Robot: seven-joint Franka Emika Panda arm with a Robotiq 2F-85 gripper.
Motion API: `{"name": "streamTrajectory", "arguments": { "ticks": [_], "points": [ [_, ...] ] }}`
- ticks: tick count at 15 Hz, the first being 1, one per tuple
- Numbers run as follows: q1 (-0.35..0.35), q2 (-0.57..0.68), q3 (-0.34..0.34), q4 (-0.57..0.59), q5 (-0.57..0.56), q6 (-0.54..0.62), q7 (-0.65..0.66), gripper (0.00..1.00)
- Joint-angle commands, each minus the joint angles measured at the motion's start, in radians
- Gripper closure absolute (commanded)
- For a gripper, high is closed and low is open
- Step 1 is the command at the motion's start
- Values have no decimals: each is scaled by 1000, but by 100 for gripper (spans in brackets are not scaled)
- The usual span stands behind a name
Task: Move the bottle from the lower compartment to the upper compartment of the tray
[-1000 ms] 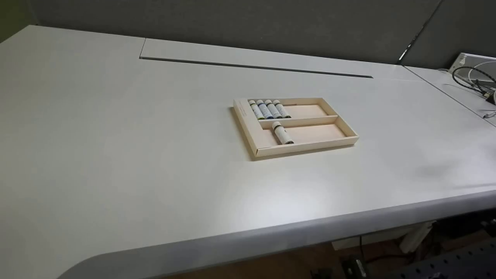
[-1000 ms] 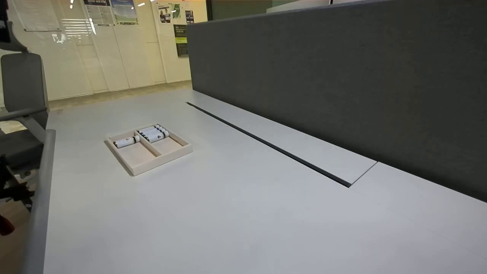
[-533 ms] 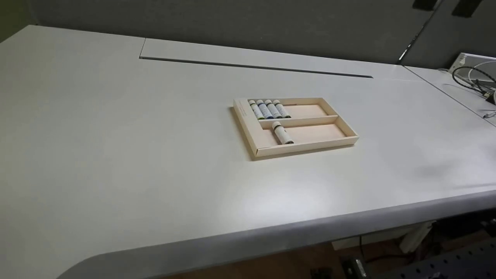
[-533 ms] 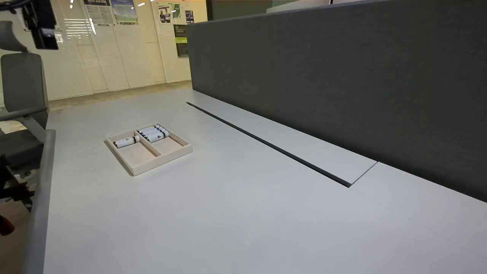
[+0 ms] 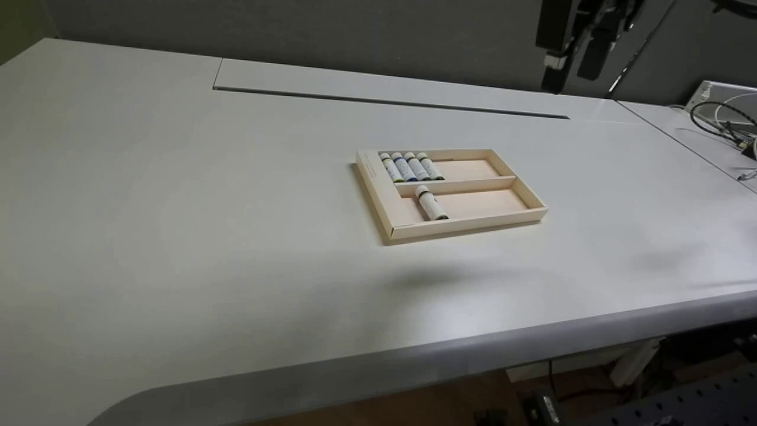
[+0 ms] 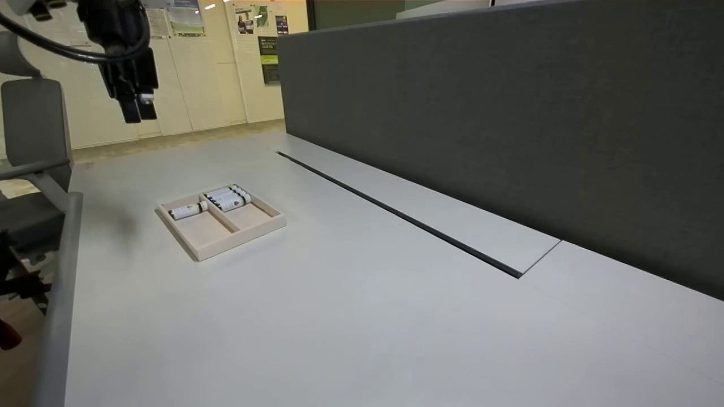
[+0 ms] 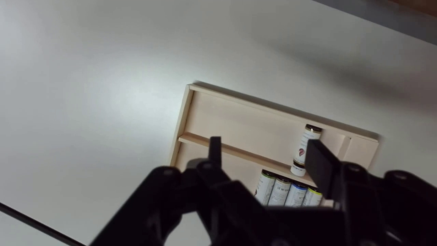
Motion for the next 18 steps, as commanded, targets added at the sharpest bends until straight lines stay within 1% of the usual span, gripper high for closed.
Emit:
{"name": "streamTrajectory", "arguments": {
  "ticks": [1,2,5,6,7,8,11,15,17,18],
  "points": [
    [7,122,-14,75,-55,22,42,4],
    [10,147,-19,87,-45,41,23,0],
    [17,210,-29,112,-16,113,18,0],
    [20,231,-33,125,-1,117,47,0],
    [23,245,-29,142,49,81,35,0],
    [23,209,-36,94,12,114,6,0],
    [28,242,-36,118,46,110,6,0],
    [28,244,-36,123,49,108,6,0],
    [40,259,-43,99,5,195,43,0],
    [41,278,-47,93,-2,242,41,0]
  ]
}}
